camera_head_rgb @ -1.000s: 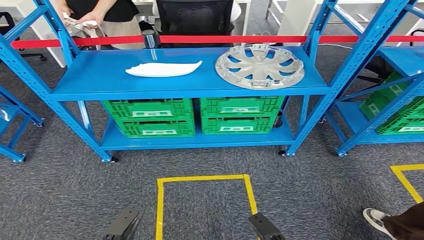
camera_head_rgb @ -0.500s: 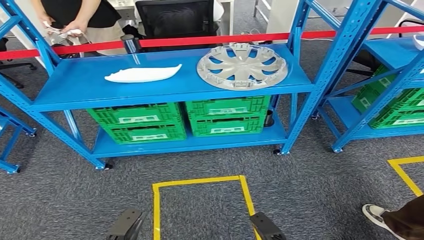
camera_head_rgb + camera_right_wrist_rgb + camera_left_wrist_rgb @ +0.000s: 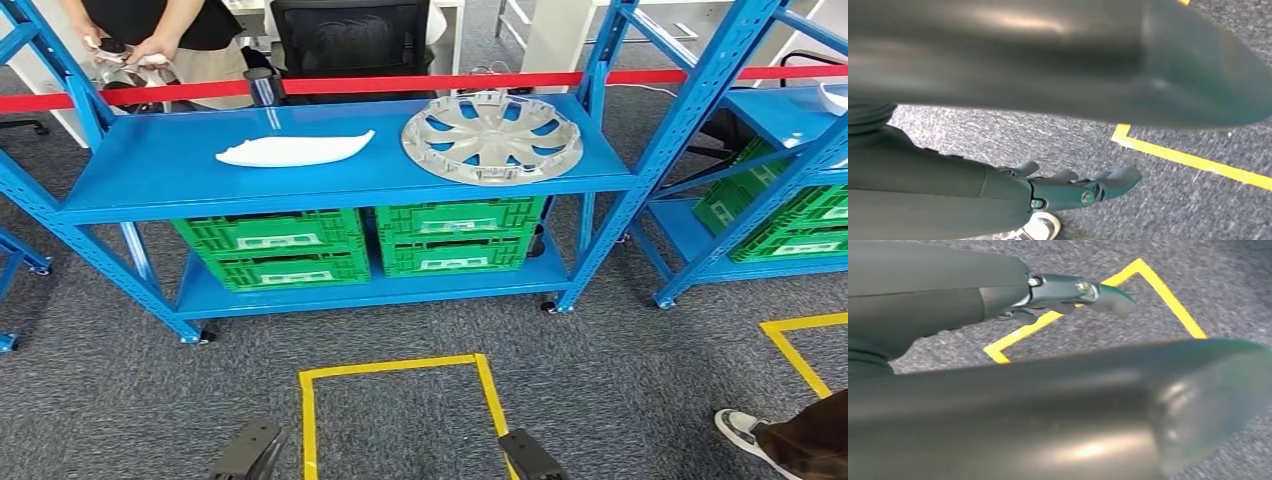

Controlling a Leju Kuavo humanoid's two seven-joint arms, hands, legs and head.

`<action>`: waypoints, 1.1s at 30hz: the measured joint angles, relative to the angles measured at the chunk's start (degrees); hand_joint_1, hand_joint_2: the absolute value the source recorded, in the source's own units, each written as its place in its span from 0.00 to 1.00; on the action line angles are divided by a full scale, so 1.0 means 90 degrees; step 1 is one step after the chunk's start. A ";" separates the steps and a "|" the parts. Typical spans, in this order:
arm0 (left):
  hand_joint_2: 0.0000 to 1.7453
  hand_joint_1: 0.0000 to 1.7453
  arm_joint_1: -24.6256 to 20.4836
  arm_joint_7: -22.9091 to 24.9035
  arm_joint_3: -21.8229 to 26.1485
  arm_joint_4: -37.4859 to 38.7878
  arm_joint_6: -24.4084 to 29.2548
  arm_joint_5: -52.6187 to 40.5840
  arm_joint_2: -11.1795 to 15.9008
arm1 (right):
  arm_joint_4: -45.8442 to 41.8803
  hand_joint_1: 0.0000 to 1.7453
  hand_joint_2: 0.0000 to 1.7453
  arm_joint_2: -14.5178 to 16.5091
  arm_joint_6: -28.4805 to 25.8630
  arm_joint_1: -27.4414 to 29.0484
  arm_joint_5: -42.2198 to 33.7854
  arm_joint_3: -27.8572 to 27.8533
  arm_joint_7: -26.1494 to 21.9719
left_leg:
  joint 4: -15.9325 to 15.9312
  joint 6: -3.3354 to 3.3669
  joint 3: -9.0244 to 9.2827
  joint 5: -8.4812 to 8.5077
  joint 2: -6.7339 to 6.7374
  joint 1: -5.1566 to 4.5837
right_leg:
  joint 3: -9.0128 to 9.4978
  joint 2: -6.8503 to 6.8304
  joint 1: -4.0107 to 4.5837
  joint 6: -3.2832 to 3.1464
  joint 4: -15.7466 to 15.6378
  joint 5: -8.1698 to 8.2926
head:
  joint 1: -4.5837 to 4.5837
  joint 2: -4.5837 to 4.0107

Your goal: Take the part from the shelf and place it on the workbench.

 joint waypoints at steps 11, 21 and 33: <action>0.00 0.00 -0.0272 -0.1321 0.0000 -0.0617 0.0495 -0.0567 -0.0029 | 0.0000 0.00 0.00 -0.0008 -0.0026 0.0069 0.0021 0.0000 -0.0099 | 0.0075 -0.0160 0.0117 -0.0188 0.0014 -0.0069 | 0.0178 -0.0101 0.0023 -0.0199 -0.0851 0.0658 | -0.0013 0.0001; 0.00 0.00 -0.0431 -0.1532 0.0442 -0.2362 0.0661 -0.1795 -0.0021 | 0.0000 0.00 0.00 -0.0017 -0.0005 0.0070 0.0066 0.0000 -0.0104 | 0.0958 -0.0264 -0.0445 -0.0193 0.0003 -0.0023 | 0.0391 -0.0045 -0.0001 -0.0306 -0.0884 0.0541 | -0.0029 0.0001; 0.00 0.00 -0.0448 -0.1566 0.0989 -0.4040 0.0667 -0.2767 0.0021 | 0.0000 0.00 0.00 -0.0057 0.0036 0.0082 0.0029 0.0000 -0.0175 | 0.0015 0.0052 -0.0021 0.0018 -0.0012 -0.0014 | -0.0571 -0.0051 0.0007 -0.0002 0.0887 -0.0188 | -0.0002 0.0000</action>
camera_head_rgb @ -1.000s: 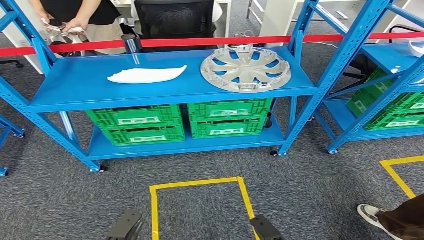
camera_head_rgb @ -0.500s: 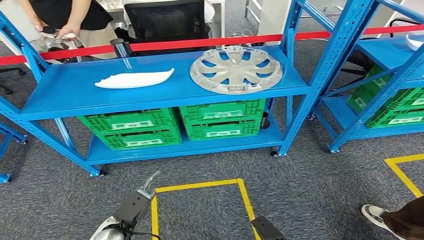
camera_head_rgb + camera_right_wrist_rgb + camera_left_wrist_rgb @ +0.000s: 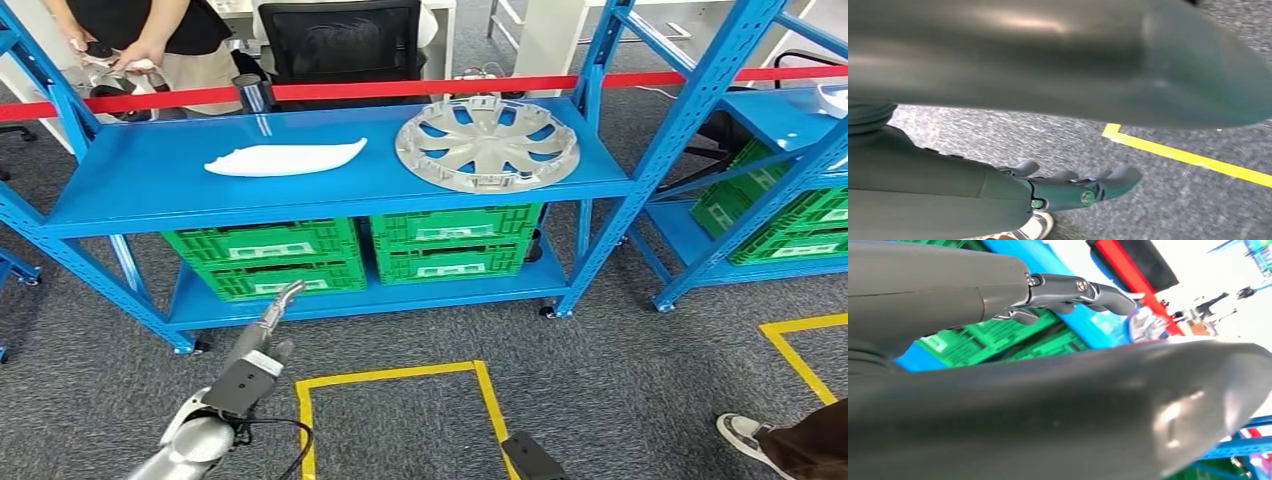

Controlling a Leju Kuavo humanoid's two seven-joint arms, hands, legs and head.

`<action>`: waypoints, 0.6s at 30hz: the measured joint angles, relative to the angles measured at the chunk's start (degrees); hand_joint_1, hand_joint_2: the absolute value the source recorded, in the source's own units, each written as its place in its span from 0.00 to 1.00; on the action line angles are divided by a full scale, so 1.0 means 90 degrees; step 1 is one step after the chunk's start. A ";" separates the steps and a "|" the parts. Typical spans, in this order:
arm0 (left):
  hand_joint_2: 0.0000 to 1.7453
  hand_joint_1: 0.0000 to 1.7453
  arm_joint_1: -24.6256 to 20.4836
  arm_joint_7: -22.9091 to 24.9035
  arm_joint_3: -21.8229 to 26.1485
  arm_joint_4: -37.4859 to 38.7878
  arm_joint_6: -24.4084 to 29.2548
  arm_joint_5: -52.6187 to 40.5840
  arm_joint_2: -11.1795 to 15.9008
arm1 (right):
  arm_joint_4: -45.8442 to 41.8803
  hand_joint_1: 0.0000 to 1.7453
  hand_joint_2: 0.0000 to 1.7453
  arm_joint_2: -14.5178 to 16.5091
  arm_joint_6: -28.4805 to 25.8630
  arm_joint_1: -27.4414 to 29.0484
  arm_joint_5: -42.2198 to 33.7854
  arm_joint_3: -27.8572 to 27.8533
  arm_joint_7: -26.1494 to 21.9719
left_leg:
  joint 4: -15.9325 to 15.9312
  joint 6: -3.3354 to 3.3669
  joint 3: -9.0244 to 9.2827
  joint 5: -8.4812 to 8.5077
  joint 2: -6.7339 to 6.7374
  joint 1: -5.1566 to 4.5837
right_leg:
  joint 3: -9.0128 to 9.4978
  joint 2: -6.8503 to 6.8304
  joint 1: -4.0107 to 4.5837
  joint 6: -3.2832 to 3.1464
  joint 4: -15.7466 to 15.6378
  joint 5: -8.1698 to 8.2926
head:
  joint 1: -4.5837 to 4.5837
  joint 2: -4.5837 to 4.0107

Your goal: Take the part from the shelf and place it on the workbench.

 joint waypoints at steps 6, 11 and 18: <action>0.00 0.00 -0.0002 0.0125 0.0331 -0.0788 -0.0010 -0.0229 0.0035 | 0.0000 0.00 0.00 -0.0056 0.0026 -0.0002 -0.0009 0.0000 -0.0045 | 0.0097 -0.0154 0.0092 -0.0165 -0.0018 -0.0017 | 0.0686 -0.0035 -0.0026 -0.0060 -0.1684 0.0907 | -0.0001 0.0001; 0.00 0.00 -0.0018 0.0148 0.0536 -0.1329 -0.0010 -0.0383 0.0043 | -0.0002 0.00 0.00 -0.0072 0.0025 0.0002 0.0020 0.0002 -0.0039 | 0.0438 -0.0332 -0.0038 -0.0403 -0.0017 0.0000 | 0.0746 -0.0022 -0.0037 -0.0269 -0.1733 0.0861 | -0.0012 0.0001; 0.00 0.00 0.0073 0.0251 0.0670 -0.2050 0.0295 -0.1075 0.0082 | -0.0004 0.00 0.00 -0.0076 0.0003 0.0007 0.0053 0.0022 -0.0038 | 0.1199 -0.0322 -0.0605 -0.0286 -0.0017 0.0007 | 0.0933 0.0003 -0.0028 -0.0309 -0.1735 0.0724 | -0.0019 0.0001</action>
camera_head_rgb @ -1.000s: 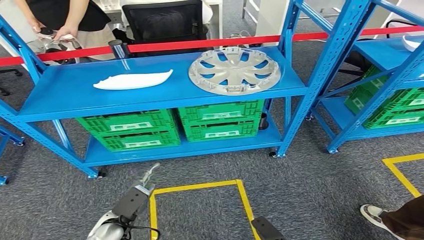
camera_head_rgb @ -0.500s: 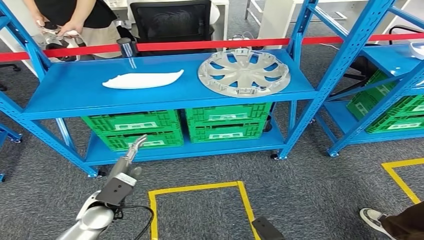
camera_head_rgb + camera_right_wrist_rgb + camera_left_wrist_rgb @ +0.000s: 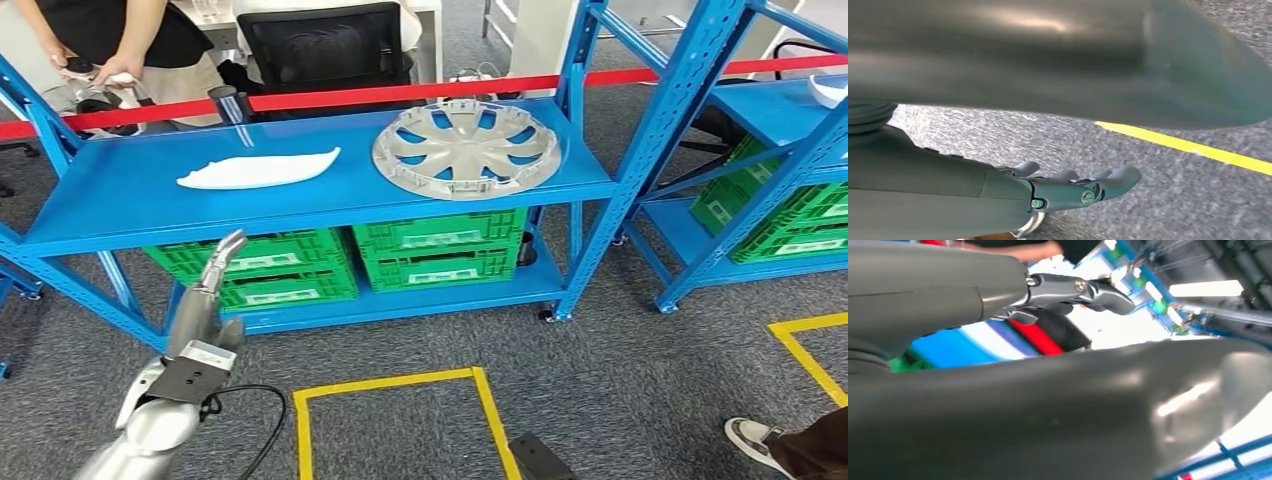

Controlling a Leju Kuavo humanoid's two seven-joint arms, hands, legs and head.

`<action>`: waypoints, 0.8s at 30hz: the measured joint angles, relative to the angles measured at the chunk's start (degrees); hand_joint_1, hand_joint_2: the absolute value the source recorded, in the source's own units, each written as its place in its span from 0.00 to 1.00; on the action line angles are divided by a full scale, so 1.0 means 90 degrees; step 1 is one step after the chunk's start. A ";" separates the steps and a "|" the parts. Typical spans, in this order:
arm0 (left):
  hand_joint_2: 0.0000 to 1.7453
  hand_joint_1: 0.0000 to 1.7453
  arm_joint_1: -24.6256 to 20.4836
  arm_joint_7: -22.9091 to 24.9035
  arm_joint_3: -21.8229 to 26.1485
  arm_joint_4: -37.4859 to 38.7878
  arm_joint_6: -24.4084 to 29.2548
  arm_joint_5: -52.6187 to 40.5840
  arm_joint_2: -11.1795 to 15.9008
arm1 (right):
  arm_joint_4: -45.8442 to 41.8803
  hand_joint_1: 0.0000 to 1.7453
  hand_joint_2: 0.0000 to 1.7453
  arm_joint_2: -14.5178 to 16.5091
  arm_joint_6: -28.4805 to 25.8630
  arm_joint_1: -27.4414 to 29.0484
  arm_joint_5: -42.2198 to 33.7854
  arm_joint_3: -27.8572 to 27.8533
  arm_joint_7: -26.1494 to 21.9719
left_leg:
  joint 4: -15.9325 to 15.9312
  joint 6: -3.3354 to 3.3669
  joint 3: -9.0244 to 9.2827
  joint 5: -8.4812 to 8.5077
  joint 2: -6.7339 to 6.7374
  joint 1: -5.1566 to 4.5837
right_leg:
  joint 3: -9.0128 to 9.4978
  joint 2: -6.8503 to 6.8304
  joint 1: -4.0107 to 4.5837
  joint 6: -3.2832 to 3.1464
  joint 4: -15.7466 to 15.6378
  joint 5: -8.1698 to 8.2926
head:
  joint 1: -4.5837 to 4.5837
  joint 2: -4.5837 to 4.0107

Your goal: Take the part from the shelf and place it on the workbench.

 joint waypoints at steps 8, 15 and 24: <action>0.00 0.00 0.0092 0.0193 0.0086 -0.0597 0.0323 -0.0635 0.0074 | -0.0064 0.00 0.00 -0.0005 -0.0040 -0.0058 0.0193 0.0095 -0.0116 | -0.1187 0.0239 0.0520 0.0372 -0.0006 -0.0006 | -0.0023 -0.0006 0.0037 0.0245 0.0191 -0.0215 | 0.0009 0.0001; 0.00 0.00 0.0243 0.0229 0.0144 -0.0724 0.0298 -0.0679 0.0065 | -0.0119 0.00 0.00 -0.0007 -0.0030 -0.0122 0.0324 0.0222 -0.0110 | -0.1177 0.0274 0.0629 0.0270 -0.0101 0.0003 | -0.0704 -0.0002 0.0011 0.0299 0.1097 -0.0193 | 0.0022 0.0000; 0.00 0.00 0.0393 0.0327 0.0150 -0.1042 0.0148 -0.0816 0.0057 | -0.0174 0.00 0.00 0.0000 -0.0021 -0.0168 0.0309 0.0270 -0.0144 | -0.0649 -0.0026 0.0461 -0.0109 -0.0101 -0.0002 | -0.0110 0.0063 -0.0014 0.0017 -0.0050 0.0140 | 0.0001 -0.0001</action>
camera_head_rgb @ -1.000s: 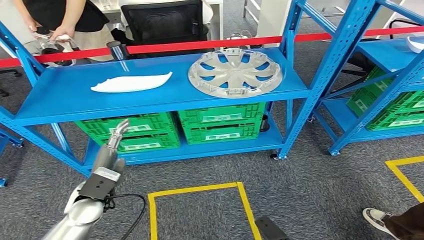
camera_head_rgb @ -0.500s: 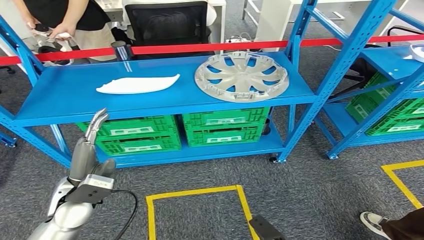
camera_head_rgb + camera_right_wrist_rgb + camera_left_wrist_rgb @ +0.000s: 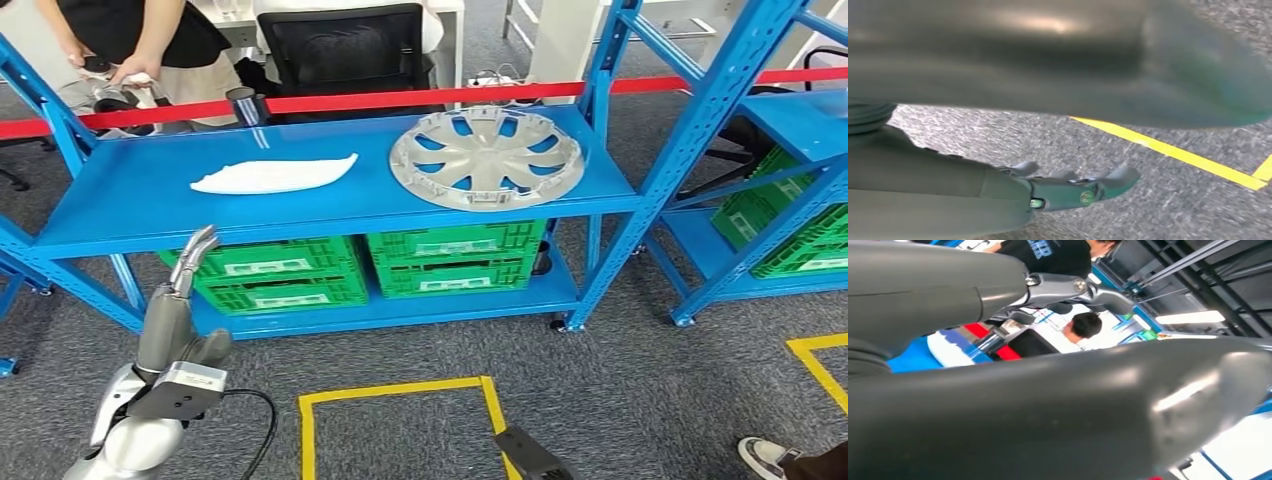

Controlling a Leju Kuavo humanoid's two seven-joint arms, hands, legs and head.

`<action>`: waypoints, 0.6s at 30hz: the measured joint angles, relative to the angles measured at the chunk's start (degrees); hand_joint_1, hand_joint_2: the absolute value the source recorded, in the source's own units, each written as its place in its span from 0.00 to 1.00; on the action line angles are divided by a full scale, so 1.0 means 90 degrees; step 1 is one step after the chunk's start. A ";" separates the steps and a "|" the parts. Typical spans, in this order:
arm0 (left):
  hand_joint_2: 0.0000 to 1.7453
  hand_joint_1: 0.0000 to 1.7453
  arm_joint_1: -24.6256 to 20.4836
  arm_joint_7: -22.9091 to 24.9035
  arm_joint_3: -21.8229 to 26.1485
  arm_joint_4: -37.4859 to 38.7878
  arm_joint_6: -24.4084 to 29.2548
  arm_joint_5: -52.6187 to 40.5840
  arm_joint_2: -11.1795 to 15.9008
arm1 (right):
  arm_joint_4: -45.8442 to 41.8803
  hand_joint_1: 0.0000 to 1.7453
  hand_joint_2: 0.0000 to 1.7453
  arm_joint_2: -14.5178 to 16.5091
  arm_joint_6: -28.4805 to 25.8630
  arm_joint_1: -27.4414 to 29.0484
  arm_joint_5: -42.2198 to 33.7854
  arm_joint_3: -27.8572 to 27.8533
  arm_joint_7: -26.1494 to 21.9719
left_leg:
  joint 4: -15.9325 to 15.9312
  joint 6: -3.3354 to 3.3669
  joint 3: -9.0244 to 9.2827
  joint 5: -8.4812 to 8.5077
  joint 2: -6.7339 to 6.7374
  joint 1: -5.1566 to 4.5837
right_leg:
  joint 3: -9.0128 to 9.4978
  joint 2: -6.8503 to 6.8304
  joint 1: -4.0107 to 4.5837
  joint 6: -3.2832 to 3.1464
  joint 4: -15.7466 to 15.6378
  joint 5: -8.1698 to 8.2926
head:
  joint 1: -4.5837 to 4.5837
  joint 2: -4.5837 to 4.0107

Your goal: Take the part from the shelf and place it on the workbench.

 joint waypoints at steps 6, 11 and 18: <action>0.00 0.00 0.0076 0.0023 -0.0003 -0.0022 -0.0111 -0.0037 -0.0018 | -0.0002 0.00 0.00 0.0005 -0.0048 0.0001 -0.0052 0.0000 -0.0017 | 0.0877 -0.0019 -0.0632 0.0045 0.0060 0.0011 | 0.0151 -0.0024 0.0005 -0.0030 -0.0001 -0.0117 | -0.0009 0.0001; 0.00 0.00 0.0079 0.0023 -0.0007 -0.0029 -0.0222 -0.0047 -0.0069 | -0.0013 0.00 0.00 0.0021 -0.0133 0.0020 -0.0120 0.0000 -0.0036 | -0.0456 0.0130 -0.0047 0.0520 0.0063 -0.0055 | 0.0231 -0.0022 0.0029 0.0119 -0.0017 -0.0210 | 0.0001 0.0001; 0.00 0.00 0.0118 0.0023 -0.0019 -0.0056 -0.0268 -0.0048 -0.0140 | -0.0036 0.00 0.00 0.0018 -0.0190 0.0089 -0.0143 0.0000 -0.0091 | -0.0570 0.0347 0.0060 0.0507 0.0092 0.0000 | -0.0619 -0.0047 0.0034 0.0285 0.1538 -0.0897 | 0.0019 -0.0001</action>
